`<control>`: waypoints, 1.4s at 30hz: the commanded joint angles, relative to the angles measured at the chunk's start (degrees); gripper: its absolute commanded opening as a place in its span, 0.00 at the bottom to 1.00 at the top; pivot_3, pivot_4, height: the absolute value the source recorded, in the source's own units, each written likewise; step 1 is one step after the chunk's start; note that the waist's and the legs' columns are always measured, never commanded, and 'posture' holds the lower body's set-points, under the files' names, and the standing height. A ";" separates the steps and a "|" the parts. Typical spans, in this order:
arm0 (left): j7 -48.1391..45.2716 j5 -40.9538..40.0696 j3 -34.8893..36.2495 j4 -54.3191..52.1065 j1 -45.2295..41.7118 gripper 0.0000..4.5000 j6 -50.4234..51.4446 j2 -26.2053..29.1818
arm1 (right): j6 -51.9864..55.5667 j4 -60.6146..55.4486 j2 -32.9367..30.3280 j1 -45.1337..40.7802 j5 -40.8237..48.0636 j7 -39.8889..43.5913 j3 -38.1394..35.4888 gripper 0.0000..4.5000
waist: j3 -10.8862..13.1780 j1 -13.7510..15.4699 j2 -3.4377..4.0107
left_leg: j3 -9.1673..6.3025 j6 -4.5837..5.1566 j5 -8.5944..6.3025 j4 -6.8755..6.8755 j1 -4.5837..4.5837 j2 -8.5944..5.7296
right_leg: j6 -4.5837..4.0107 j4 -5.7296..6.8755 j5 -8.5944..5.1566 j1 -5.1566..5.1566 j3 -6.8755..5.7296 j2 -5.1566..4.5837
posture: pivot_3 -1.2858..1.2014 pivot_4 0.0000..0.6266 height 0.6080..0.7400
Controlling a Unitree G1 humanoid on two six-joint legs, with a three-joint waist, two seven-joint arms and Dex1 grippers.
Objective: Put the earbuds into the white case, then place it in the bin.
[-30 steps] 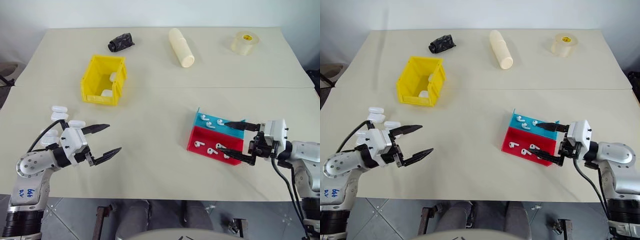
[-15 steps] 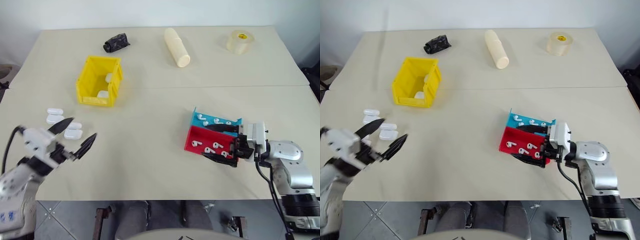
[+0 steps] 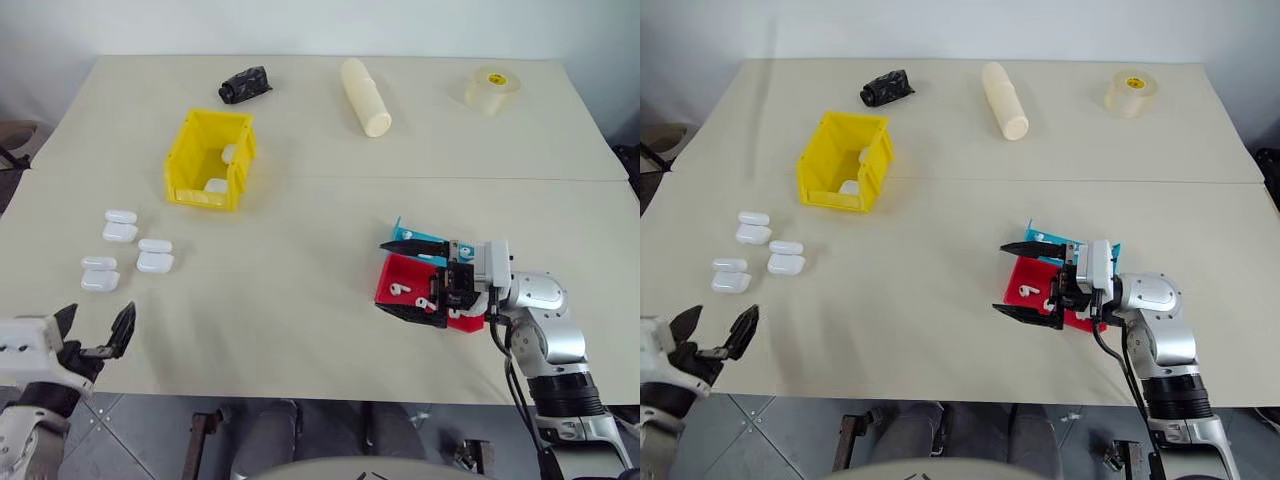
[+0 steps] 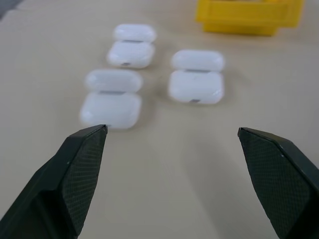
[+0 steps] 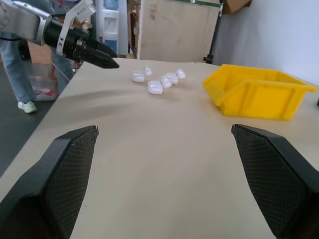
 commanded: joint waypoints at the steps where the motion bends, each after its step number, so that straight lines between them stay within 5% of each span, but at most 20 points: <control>1: 1.95 -1.86 -0.37 -2.67 -2.94 0.99 8.27 5.39 | 0.21 0.24 -2.06 0.55 0.65 -0.68 -3.06 1.00 | 0.00 -0.11 0.01 | 0.01 0.00 0.00 0.00 0.02 0.01 | -0.01 0.03 0.00 0.00 0.02 0.01 | 0.52 0.24 1.00; 5: 7.33 -4.09 -2.21 0.92 -18.13 0.99 27.15 17.73 | 4.90 -0.93 -5.00 3.43 1.93 -0.88 -3.95 1.00 | 0.00 0.19 -0.02 | -0.08 -0.04 0.01 0.05 -0.02 0.02 | -0.08 0.18 -0.04 -0.06 0.02 0.03 | 0.52 0.24 1.00; 14: 11.20 -2.95 -10.70 11.80 -42.82 0.99 60.86 25.41 | 4.45 -1.73 -3.80 3.08 0.81 -2.36 -3.51 1.00 | -0.04 -1.74 0.02 | 0.14 -0.10 -0.07 0.06 0.02 0.04 | -0.11 0.75 -0.06 -0.32 0.31 0.15 | 0.52 0.24 1.00; 38: 5.06 6.60 -24.03 24.44 -51.28 0.99 62.93 25.12 | 4.37 -4.77 -0.82 4.67 1.17 -8.40 -4.15 1.00 | -0.05 -1.09 0.04 | 0.15 -0.14 -0.08 0.21 0.01 0.00 | -0.11 0.73 -0.06 -0.34 0.36 0.09 | 0.52 0.24 1.00; 42: 4.83 7.40 -23.84 23.23 -50.35 0.81 64.00 24.93 | 4.05 -5.12 -0.50 5.26 0.97 -8.80 -3.80 1.00 | -0.05 -1.22 0.04 | 0.15 -0.14 -0.08 0.21 0.01 0.00 | -0.11 0.77 -0.06 -0.34 0.36 0.08 | 0.52 0.24 1.00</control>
